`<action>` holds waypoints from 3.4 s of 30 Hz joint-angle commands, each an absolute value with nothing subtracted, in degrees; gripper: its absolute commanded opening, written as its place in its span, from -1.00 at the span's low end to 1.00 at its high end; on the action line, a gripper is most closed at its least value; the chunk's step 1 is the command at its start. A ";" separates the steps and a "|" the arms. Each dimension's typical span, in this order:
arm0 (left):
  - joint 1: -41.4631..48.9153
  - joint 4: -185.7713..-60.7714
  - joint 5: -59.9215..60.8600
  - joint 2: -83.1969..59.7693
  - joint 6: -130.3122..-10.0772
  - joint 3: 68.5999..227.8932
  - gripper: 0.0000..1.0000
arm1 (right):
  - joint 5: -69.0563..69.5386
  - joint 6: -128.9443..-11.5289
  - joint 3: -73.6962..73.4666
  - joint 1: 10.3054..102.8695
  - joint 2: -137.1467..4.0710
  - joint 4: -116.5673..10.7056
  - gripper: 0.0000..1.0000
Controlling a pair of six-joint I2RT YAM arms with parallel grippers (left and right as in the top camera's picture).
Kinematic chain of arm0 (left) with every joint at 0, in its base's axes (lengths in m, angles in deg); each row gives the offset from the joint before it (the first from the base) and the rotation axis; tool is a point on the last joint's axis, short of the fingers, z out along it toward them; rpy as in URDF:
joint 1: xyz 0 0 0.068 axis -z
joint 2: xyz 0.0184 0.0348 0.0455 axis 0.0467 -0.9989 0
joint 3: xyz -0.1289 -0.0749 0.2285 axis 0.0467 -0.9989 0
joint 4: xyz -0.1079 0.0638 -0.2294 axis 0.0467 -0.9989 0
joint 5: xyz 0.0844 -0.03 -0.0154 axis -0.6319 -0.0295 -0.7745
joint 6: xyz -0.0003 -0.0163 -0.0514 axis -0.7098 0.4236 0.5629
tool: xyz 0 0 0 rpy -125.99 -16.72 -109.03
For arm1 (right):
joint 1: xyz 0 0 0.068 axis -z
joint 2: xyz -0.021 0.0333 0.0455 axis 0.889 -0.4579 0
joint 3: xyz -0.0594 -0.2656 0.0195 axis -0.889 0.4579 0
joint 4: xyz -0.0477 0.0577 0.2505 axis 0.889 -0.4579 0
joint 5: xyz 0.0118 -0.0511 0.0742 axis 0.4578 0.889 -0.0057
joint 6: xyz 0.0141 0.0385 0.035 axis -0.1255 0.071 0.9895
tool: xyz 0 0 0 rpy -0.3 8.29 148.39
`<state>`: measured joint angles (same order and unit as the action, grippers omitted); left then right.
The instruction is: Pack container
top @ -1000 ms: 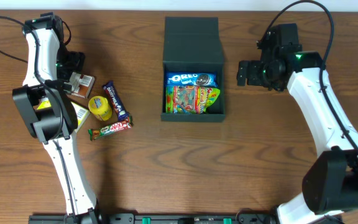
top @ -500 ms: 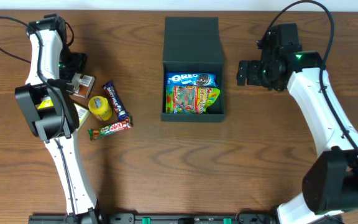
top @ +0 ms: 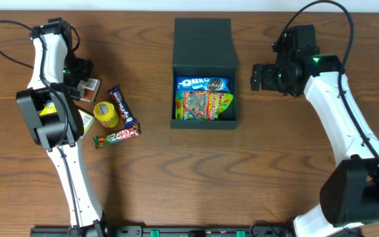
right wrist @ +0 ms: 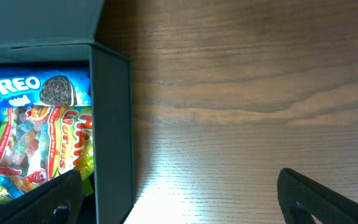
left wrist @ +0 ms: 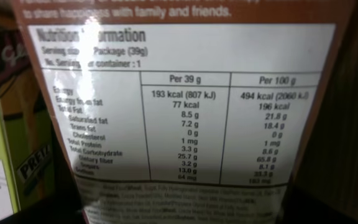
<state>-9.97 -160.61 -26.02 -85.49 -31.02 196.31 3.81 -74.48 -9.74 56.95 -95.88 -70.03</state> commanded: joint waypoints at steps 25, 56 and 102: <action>-8.96 -171.87 -27.60 -86.19 -37.70 216.16 0.15 | 4.01 -73.67 -10.11 61.47 -96.19 -70.08 0.98; 31.30 -180.66 -26.02 -86.21 -47.41 231.15 0.36 | 3.99 -74.15 -10.11 72.58 -96.19 -70.08 0.98; -7.52 -181.14 -28.58 -75.70 -52.70 232.31 0.91 | 6.70 -70.80 -10.14 31.75 -105.85 -46.41 0.98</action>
<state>-7.04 -180.81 -29.58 -75.50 -51.71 231.81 5.43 -74.94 -9.79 33.41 -103.64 -47.06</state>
